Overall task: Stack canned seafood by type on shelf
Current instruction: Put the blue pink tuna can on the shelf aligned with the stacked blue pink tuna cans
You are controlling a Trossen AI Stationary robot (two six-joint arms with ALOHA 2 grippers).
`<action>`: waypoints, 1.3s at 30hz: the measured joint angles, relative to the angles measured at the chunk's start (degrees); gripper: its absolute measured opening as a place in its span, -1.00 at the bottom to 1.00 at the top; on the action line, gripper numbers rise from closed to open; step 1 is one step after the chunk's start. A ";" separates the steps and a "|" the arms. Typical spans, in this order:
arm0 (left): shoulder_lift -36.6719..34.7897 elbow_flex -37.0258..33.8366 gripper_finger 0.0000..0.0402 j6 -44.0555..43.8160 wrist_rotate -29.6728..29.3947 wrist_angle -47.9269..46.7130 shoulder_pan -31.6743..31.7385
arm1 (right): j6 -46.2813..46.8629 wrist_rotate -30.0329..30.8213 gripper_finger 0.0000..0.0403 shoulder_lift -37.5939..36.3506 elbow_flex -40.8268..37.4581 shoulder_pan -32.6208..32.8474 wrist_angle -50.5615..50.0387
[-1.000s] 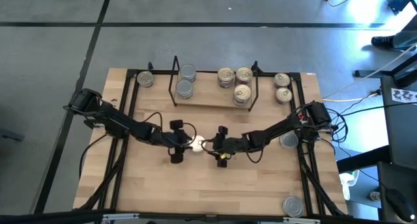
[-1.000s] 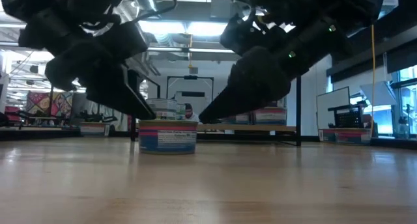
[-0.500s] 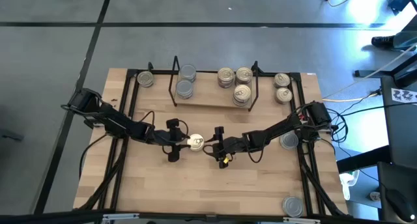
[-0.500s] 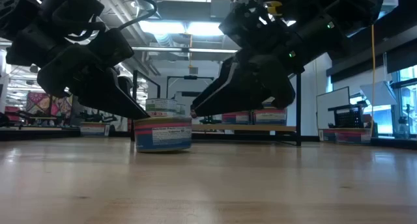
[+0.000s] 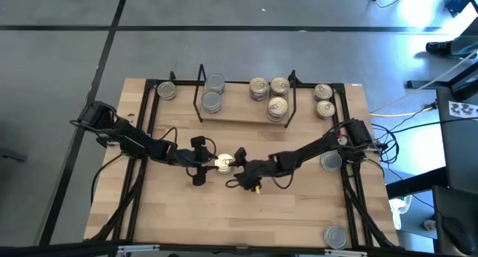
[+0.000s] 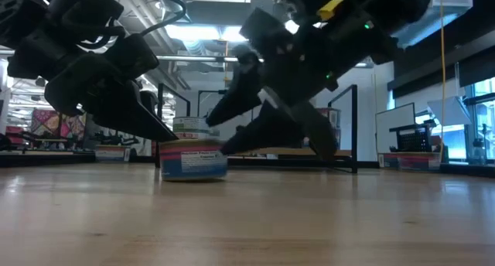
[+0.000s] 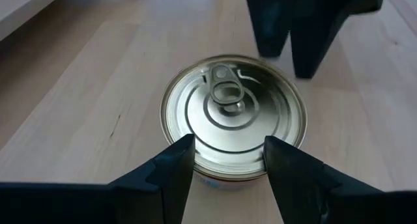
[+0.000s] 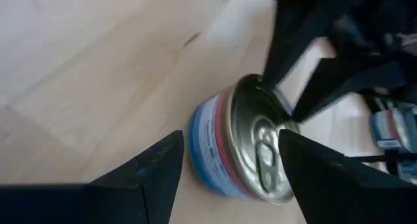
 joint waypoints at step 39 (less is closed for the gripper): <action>0.07 -4.04 -0.08 -1.14 0.07 7.00 0.10 | -5.83 10.50 0.24 6.29 4.56 -0.04 -2.77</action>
